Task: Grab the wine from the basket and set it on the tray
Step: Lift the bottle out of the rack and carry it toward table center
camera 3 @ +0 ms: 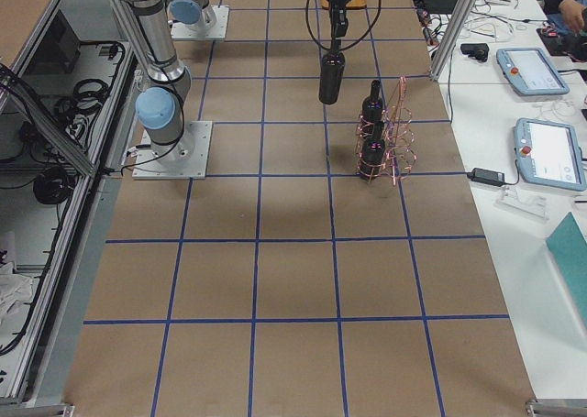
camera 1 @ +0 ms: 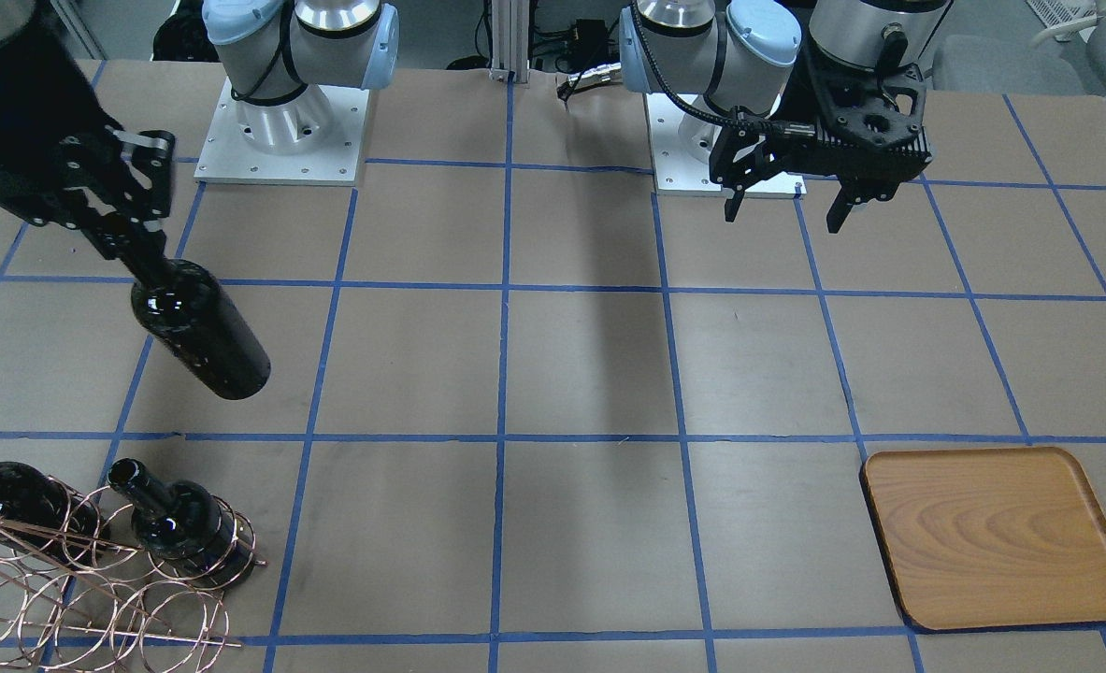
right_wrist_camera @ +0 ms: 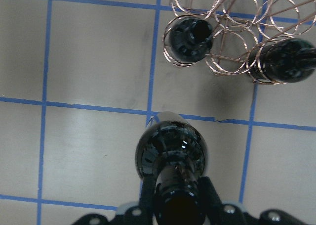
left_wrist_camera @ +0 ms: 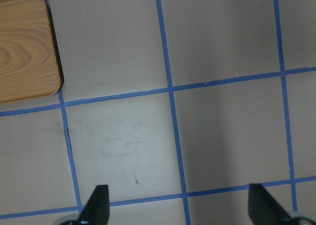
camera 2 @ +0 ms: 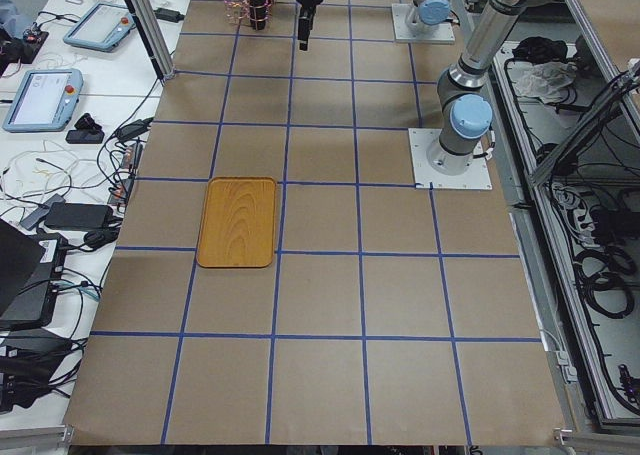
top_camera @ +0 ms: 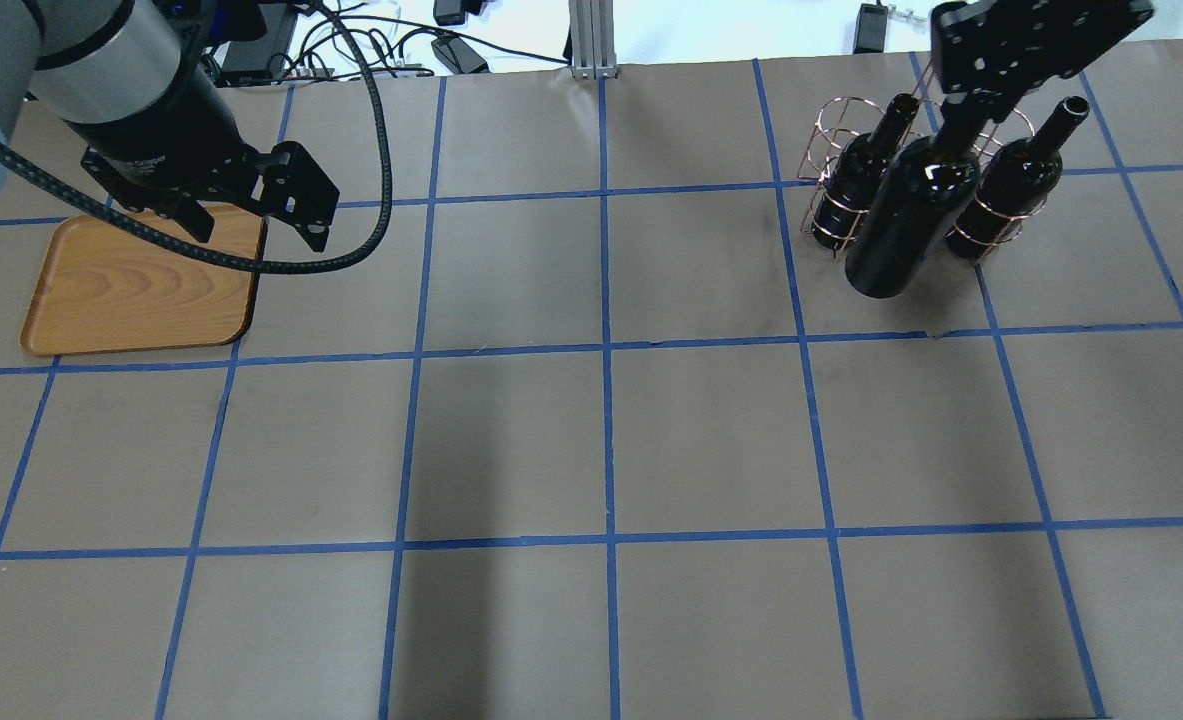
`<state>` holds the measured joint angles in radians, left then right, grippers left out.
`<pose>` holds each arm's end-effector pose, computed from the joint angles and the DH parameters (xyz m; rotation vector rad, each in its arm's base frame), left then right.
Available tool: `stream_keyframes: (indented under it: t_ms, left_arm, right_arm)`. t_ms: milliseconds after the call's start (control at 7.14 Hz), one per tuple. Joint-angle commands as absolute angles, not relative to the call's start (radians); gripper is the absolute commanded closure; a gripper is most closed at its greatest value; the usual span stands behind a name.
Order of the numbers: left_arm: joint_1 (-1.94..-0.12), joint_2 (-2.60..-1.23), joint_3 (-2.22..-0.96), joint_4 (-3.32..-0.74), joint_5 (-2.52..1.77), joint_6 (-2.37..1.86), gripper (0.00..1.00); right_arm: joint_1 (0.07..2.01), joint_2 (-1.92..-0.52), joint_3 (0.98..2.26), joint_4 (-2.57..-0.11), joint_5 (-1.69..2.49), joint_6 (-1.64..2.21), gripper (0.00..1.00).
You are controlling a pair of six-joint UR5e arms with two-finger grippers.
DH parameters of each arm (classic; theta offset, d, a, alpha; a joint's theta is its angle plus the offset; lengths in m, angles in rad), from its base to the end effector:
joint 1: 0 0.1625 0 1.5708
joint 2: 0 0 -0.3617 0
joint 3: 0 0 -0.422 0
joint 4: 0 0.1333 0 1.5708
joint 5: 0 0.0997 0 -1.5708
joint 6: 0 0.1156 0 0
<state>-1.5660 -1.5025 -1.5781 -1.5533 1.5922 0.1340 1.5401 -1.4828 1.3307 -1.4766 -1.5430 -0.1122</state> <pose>-0.1284 -0.5056 0.4417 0.1996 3.1061 -0.1196 0.1194 -0.5591 0.4771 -0.1282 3.1140 -0.0931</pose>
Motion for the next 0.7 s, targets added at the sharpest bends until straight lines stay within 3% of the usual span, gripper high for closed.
stream_keyframes:
  t_ms: [0, 560]
  left_arm:
    - [-1.562, -1.500, -1.577, -1.552, 1.592, 0.140, 0.00]
    - [-1.546, -1.480, -1.574, -1.572, 1.595, 0.178, 0.00]
  right_arm:
    - [1.722, -1.419, 1.331, -1.552, -1.540, 0.120, 1.00]
    - [1.914, -1.289, 1.331, -1.747, -1.542, 0.377, 1.00]
